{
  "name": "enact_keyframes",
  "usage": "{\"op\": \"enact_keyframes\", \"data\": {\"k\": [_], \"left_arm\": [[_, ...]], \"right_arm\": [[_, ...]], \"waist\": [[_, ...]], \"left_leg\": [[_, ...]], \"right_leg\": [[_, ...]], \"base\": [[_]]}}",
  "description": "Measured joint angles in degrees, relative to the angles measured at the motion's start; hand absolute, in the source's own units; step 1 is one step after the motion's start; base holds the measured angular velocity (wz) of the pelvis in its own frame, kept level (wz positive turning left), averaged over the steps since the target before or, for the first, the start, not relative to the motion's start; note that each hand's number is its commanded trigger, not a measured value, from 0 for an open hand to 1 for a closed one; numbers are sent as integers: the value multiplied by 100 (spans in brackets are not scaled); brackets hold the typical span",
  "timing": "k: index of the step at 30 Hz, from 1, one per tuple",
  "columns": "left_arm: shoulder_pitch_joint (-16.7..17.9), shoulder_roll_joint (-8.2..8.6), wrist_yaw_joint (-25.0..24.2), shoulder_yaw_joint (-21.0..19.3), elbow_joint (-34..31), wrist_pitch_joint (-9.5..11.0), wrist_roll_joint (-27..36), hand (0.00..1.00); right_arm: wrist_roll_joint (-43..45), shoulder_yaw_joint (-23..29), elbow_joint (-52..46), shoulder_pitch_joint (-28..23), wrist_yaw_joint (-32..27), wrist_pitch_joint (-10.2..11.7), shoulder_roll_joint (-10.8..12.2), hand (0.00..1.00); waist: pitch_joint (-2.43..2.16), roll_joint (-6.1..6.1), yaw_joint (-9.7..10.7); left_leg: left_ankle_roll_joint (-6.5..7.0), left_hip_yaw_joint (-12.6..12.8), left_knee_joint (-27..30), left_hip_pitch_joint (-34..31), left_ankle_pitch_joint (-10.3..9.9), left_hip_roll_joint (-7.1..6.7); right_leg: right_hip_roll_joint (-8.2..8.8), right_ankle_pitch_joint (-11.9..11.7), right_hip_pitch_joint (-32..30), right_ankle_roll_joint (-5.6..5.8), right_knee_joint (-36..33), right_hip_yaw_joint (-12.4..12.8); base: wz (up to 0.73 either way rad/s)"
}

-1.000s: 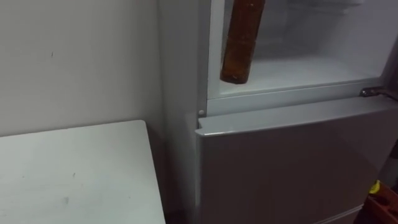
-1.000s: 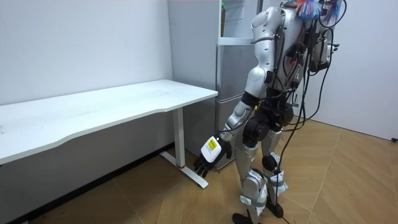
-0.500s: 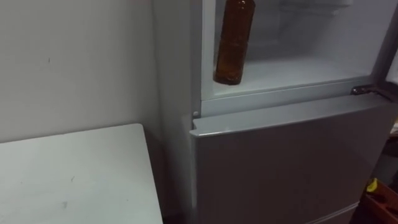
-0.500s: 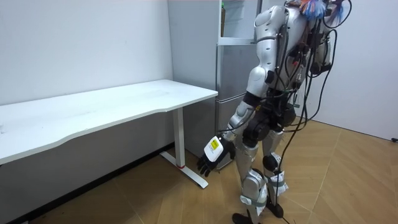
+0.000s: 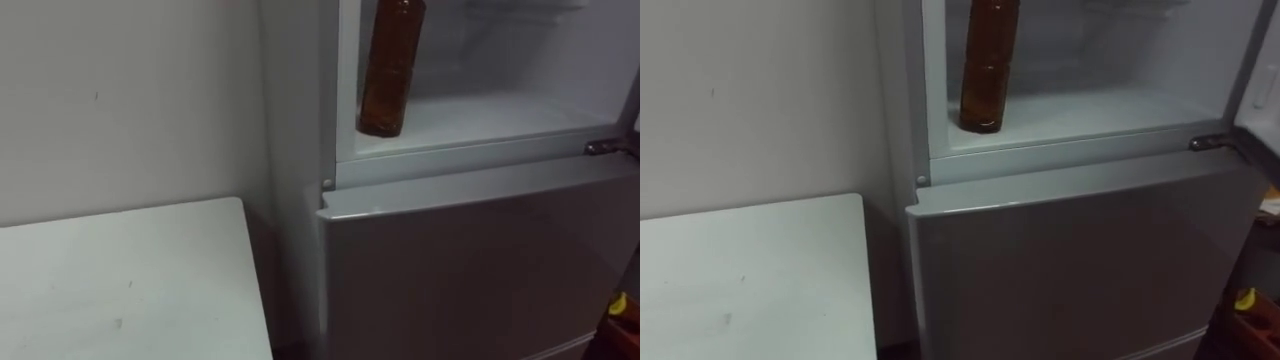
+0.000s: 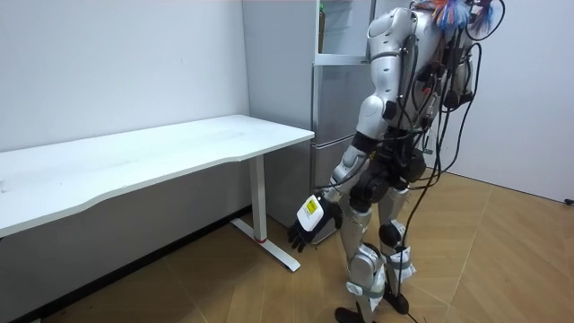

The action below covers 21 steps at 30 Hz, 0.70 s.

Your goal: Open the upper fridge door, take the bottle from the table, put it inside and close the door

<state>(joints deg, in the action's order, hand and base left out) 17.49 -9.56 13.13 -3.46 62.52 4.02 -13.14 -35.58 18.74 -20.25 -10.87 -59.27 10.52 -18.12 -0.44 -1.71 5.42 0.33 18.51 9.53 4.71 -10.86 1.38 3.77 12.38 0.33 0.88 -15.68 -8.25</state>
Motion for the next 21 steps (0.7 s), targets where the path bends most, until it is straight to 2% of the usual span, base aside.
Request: {"op": "enact_keyframes", "data": {"k": [5,12,21], "left_arm": [[-167,-15,18,276,80,1,9,0],[-169,-15,19,698,252,6,8,0],[-244,-15,17,819,318,5,5,0]], "right_arm": [[512,-458,-6,-8,347,10,78,0],[914,-1017,-69,-7,758,14,141,0],[918,-1096,-193,0,1231,42,142,0]], "waist": [[7,22,-53],[13,17,-157],[25,20,-338]], "left_leg": [[0,2,0,2,0,2],[-1,-20,-2,-19,-2,4],[-1,-158,-5,-102,-8,2]], "right_leg": [[-9,-13,-1,1,11,21],[-17,-26,25,8,84,-1],[-24,-56,86,21,247,-139]], "base": [[0],[1],[8]]}}
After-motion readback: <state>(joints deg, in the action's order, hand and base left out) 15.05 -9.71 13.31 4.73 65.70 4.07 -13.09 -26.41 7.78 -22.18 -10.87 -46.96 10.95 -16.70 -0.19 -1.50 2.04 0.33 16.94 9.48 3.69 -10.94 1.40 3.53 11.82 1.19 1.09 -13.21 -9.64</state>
